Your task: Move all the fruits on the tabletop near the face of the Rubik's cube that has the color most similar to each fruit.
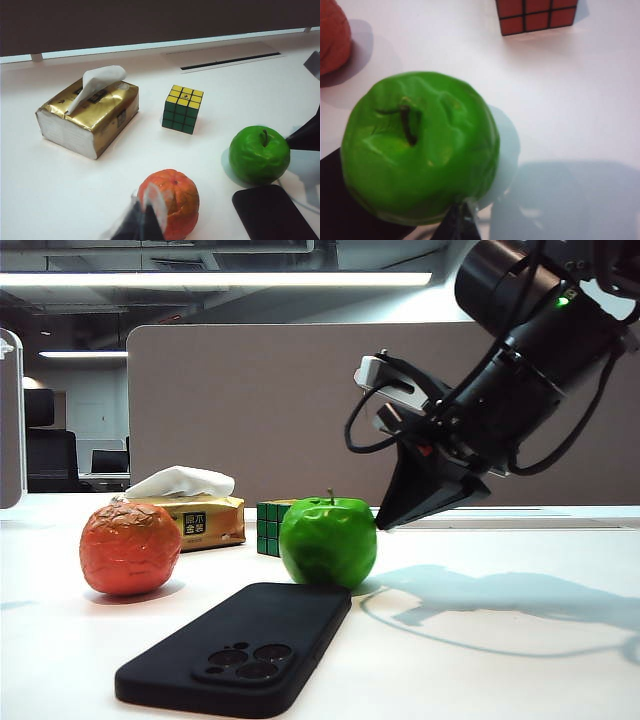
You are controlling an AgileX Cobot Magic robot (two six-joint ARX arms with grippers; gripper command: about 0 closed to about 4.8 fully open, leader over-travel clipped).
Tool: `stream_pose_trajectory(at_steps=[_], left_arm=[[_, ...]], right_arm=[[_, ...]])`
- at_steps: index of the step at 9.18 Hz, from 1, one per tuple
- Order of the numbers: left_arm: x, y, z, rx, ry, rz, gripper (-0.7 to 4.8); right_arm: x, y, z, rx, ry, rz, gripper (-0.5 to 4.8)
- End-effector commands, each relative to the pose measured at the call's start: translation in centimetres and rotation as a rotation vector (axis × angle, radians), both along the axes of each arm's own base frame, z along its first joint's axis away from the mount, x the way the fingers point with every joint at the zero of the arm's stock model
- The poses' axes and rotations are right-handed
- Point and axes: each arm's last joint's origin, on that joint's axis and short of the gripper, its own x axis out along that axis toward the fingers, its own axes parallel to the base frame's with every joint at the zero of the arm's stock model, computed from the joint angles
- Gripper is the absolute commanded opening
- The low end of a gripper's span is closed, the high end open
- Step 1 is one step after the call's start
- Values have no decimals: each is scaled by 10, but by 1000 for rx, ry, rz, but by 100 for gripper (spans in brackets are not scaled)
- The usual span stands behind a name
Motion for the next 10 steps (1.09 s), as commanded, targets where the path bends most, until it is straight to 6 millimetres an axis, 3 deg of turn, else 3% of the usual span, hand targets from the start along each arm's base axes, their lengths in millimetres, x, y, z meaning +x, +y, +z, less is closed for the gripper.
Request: stream_pose_trajectory(at_steps=[1, 6, 10], left_arm=[[0, 0, 1, -1, -7, -2, -5], [0, 0, 1, -1, -7, -2, -5], [0, 0, 1, -1, -7, -2, -5]], right_arm=[[-6, -1, -5, -63, 71, -5, -1], [-6, 6, -2, -12, 61, 50, -1], [9, 26, -7, -13, 86, 88, -1]])
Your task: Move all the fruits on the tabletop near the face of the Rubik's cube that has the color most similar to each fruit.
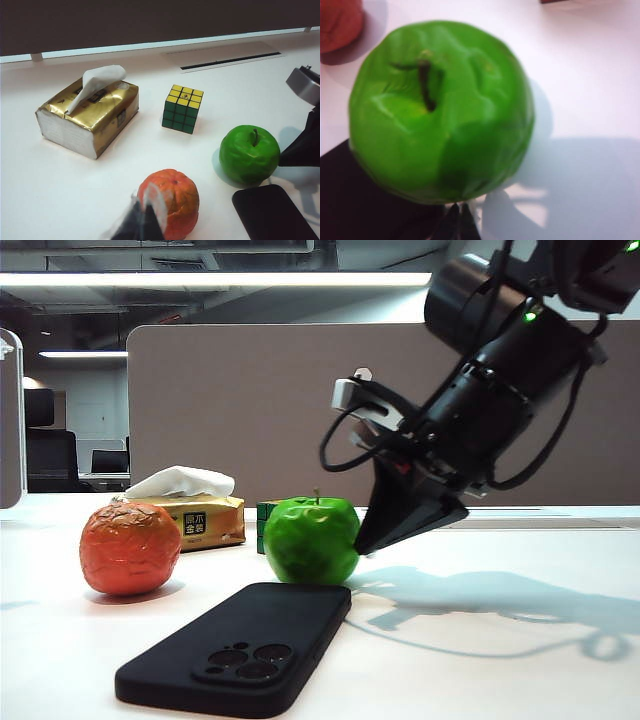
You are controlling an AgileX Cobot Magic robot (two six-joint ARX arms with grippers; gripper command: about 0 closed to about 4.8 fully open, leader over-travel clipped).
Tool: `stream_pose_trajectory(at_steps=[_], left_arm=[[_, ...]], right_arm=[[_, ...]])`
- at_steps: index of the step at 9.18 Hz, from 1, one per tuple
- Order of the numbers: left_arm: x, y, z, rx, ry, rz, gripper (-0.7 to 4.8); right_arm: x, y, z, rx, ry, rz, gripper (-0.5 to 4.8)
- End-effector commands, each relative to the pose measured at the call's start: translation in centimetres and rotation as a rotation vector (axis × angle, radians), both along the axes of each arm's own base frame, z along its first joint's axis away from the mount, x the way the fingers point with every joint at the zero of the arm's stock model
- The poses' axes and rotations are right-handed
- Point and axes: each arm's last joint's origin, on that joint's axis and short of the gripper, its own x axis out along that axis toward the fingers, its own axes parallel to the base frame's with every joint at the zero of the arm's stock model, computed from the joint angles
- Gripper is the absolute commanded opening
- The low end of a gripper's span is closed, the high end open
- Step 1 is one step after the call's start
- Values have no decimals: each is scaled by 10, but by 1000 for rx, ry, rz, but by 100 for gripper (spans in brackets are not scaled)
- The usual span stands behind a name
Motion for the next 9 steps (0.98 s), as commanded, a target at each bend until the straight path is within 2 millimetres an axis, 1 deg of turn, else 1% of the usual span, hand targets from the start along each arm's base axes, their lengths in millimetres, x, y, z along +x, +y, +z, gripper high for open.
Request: stream_pose_trajectory(at_steps=[1, 3, 4, 5, 7, 9], left_arm=[[0, 0, 1, -1, -7, -2, -5], [0, 0, 1, -1, -7, -2, -5], [0, 0, 1, -1, -5, -2, -5], [0, 0, 0, -1, -5, -2, -5], [0, 0, 0, -1, -1, -2, -5], [0, 0, 0, 0, 1, -2, -5]], right_arm=[[6, 11, 4, 24, -11, 31, -1], [11, 21, 6, 31, -22, 50, -1], [20, 29, 8, 34, -27, 55, -1], [24, 33, 8, 32, -23, 55, -1], [26, 36, 7, 29, -9, 64, -1], [23, 40, 7, 33, -4, 82, -1]])
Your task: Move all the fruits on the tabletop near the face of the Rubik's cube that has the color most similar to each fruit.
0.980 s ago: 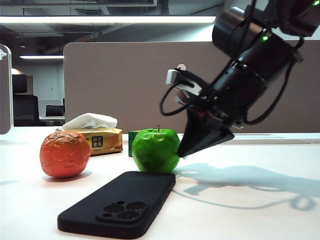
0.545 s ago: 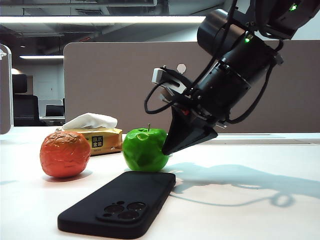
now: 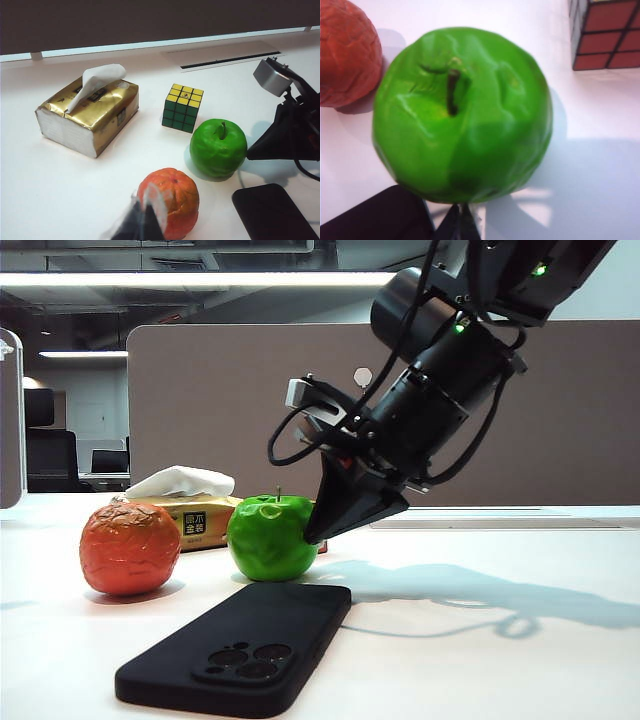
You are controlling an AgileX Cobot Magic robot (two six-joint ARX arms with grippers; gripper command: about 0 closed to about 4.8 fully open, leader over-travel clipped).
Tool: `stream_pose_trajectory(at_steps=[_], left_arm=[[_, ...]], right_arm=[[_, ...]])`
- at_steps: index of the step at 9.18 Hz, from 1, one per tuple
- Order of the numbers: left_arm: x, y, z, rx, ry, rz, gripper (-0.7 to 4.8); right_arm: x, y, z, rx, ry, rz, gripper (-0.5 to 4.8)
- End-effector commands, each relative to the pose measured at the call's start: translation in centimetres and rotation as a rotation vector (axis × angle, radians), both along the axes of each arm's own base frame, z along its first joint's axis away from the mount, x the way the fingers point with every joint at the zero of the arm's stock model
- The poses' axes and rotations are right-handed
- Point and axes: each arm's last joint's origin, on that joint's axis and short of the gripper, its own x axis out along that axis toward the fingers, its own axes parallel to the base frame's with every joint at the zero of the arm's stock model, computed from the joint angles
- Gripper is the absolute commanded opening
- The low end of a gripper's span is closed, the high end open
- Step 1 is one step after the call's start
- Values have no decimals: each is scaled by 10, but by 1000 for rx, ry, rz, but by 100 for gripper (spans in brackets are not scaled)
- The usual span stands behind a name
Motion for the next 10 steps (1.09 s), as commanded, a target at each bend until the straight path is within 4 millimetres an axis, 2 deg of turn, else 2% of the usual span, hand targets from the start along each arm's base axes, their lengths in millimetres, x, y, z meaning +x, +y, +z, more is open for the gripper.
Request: stream_pose_trajectory(at_steps=[1, 3, 4, 7, 10], left_arm=[[0, 0, 0, -1, -2, -2, -5], [0, 0, 0, -1, -2, -2, -5], [0, 0, 0, -1, -1, -2, -5], [0, 0, -1, -1, 15, -3, -5], [-1, 0, -2, -1, 21, -3, -5]], right_arm=[[-4, 7, 2, 15, -3, 35, -1], [0, 9, -5, 7, -4, 28, -1], [17, 20, -2, 6, -49, 3, -1], [31, 31, 5, 34, -87, 4, -1], [33, 32, 0, 31, -83, 2, -1]])
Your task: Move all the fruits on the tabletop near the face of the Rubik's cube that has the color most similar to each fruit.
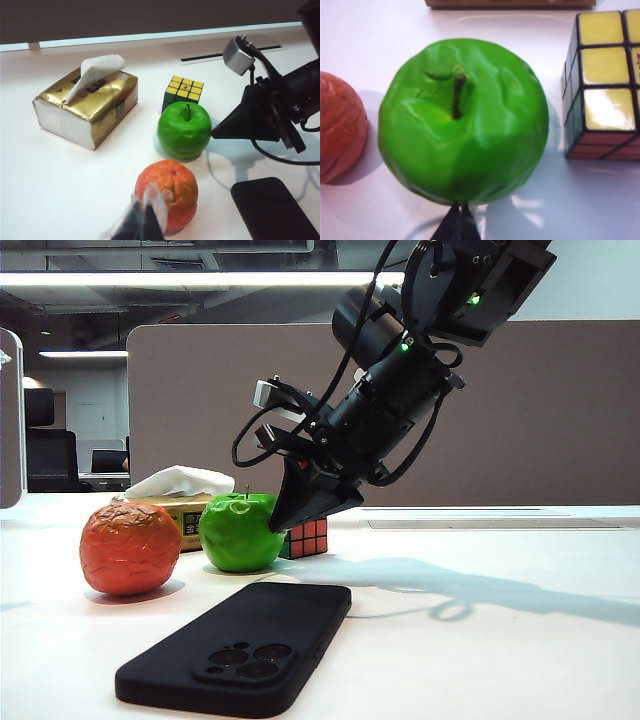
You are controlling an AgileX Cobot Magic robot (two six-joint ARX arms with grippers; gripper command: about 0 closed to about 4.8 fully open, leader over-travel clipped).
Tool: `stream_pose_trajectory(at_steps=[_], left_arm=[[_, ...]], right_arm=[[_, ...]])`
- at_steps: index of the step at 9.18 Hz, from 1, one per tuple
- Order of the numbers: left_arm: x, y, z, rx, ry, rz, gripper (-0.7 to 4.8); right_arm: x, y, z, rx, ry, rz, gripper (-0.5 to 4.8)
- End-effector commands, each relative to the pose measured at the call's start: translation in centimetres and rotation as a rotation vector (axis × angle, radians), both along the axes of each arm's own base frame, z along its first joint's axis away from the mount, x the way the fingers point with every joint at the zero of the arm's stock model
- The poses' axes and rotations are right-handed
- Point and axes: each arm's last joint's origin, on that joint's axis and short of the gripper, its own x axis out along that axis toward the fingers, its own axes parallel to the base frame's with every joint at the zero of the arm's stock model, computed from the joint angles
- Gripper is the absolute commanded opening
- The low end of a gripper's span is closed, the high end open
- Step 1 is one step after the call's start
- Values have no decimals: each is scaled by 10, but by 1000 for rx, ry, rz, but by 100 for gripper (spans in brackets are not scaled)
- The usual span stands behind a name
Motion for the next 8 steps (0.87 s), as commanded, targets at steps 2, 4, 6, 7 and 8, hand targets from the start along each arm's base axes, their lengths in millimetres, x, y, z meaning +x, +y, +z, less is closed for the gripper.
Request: stream_pose_trajectory(at_steps=[2, 4, 6, 7, 8], left_arm=[[0, 0, 1, -1, -5, -3, -5], [0, 0, 1, -1, -5, -3, -5], [0, 0, 1, -1, -5, -3, -5], [0, 0, 1, -1, -5, -3, -5], [0, 0, 1, -1, -5, -3, -5]], right_arm=[[3, 2, -3, 7, -9, 3, -1], [4, 3, -2, 5, -6, 4, -1], [1, 2, -4, -16, 33, 9, -1], [-2, -1, -1, -31, 52, 9, -1], [-4, -2, 5, -34, 55, 9, -1]])
